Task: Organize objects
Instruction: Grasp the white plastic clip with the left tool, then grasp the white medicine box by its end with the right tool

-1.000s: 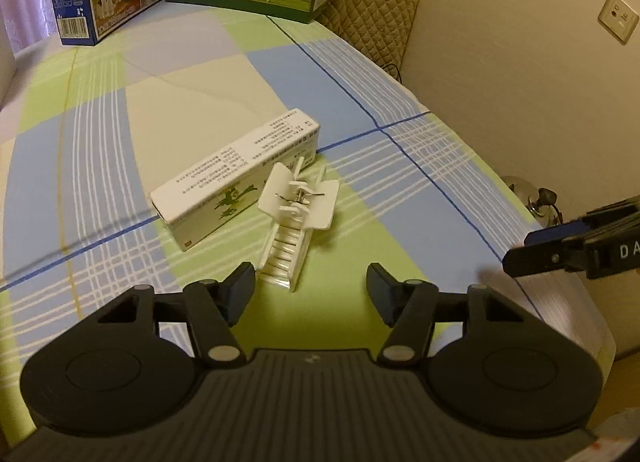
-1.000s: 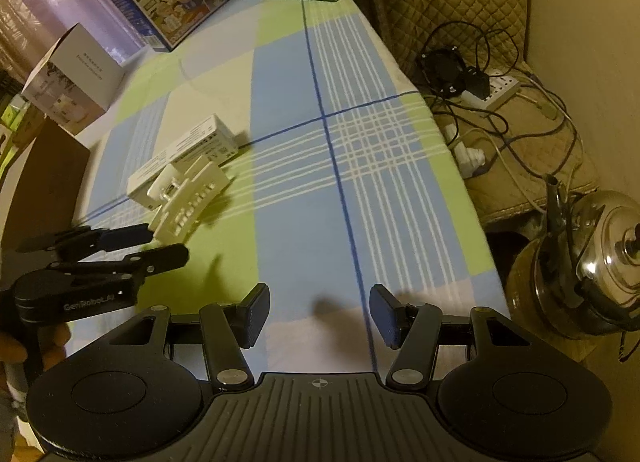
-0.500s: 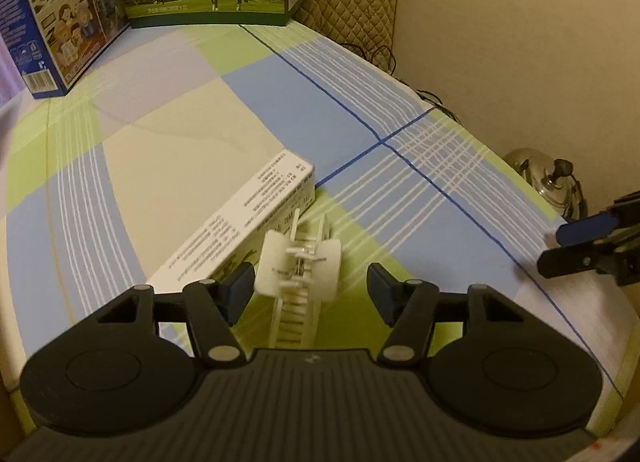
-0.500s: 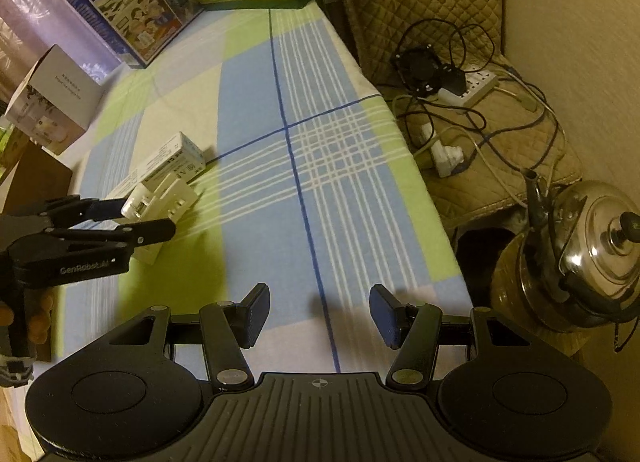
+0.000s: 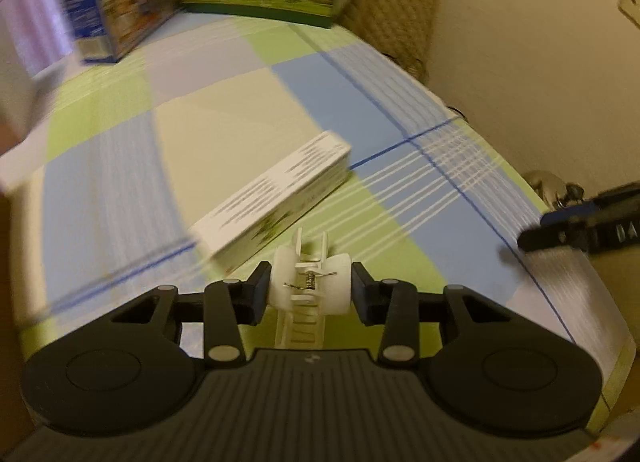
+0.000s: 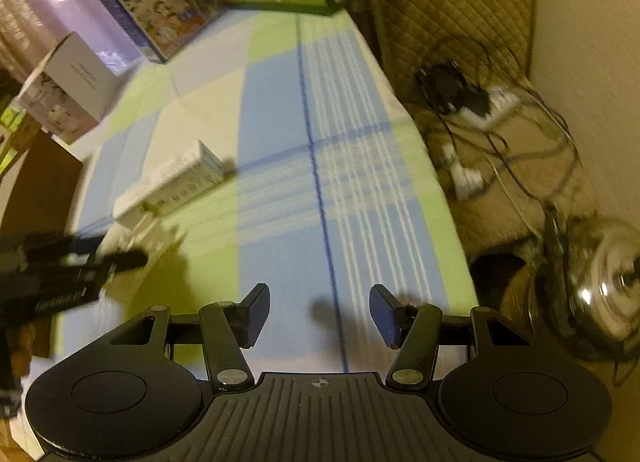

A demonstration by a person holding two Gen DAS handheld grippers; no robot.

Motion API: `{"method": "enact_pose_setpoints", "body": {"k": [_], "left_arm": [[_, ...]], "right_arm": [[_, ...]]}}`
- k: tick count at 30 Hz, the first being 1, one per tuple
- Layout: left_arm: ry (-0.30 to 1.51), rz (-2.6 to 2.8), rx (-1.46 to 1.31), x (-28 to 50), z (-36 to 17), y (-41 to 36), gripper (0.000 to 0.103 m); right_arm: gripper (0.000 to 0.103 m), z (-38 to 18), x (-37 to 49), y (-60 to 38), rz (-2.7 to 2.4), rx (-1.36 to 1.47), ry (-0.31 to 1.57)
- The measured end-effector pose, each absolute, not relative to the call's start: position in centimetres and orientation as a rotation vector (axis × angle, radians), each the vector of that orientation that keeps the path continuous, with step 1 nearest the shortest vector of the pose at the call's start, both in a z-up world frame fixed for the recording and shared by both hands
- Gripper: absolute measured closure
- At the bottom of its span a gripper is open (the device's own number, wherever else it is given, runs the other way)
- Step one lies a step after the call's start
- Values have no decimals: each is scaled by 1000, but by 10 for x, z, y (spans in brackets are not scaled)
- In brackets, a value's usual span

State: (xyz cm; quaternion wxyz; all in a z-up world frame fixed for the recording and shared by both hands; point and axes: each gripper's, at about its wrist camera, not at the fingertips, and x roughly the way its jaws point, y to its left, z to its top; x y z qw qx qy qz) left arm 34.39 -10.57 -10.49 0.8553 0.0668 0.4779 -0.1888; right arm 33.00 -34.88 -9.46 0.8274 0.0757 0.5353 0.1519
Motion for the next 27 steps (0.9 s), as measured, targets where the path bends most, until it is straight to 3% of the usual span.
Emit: {"method": "enact_pose_setpoints", "body": {"k": [5, 9, 14, 19, 27], "left_arm": [[1015, -231, 50, 327, -97, -62, 67], [1017, -96, -11, 320, -92, -31, 67], [1020, 18, -87, 313, -90, -7, 67], [1031, 67, -119, 308, -91, 3, 67], [1048, 92, -161, 299, -90, 13, 67]], "right_arm": [[51, -89, 361, -329, 423, 152, 1046], [72, -87, 395, -311, 524, 208, 975], [73, -100, 441, -287, 640, 355, 954], [73, -130, 469, -266, 687, 414, 1080], [72, -133, 430, -248, 799, 431, 1252]]}}
